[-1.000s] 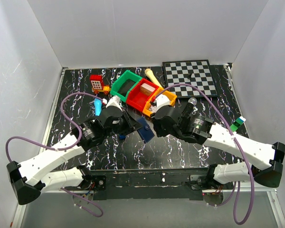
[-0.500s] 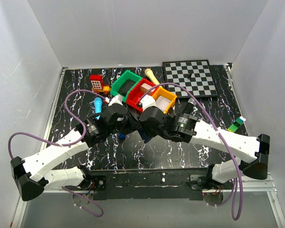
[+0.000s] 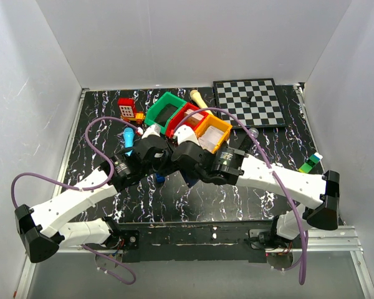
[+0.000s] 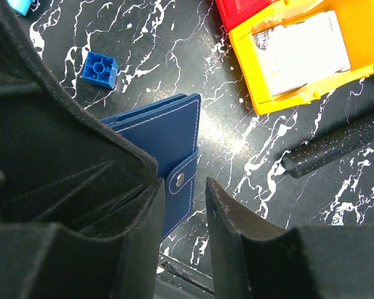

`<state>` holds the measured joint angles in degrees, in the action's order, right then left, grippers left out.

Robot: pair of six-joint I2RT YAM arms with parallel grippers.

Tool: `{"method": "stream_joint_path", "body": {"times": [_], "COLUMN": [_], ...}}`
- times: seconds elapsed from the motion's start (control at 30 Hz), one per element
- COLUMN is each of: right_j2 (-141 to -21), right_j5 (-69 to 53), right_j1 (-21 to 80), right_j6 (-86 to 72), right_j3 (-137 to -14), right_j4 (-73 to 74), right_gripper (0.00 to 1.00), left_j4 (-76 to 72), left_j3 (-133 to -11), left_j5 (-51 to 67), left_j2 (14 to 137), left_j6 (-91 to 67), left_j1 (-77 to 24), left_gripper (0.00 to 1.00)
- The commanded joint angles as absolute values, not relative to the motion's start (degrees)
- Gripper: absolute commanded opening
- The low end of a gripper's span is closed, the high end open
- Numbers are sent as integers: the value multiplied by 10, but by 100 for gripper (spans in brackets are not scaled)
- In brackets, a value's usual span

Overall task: Take the credit cards out of the card holder
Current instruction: Open the card holder at the center of the board.

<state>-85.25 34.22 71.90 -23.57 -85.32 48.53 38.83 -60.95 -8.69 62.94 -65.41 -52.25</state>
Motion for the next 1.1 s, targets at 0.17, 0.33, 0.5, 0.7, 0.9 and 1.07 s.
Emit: {"method": "stream_joint_path", "body": {"times": [0.17,0.33,0.5,0.7,0.9,1.07], "right_j2": [-880,-885,-887,-891,-894,-892], "right_j5": [385,388,390,395,391,388], "right_j1": [719,719,719,718,717,716], "right_j6": [-236,-240,-242,-248,-250,-256], "right_j3": [-871,-868,-865,-861,-856,-853], "right_j4": [522,527,532,540,540,540], "right_gripper": [23,19,18,26,22,13], "left_j4": [356,353,352,349,345,344], "left_j3": [-653,-651,-646,-642,-635,-628], "left_j5": [-65,-64,-65,-64,-62,-64], "left_j2": [614,608,602,597,591,585], "left_j6": [-664,-664,-664,-666,-669,-670], "left_j1": [-526,-526,-526,-526,-526,-526], "left_gripper": [0,0,0,0,0,0]}}
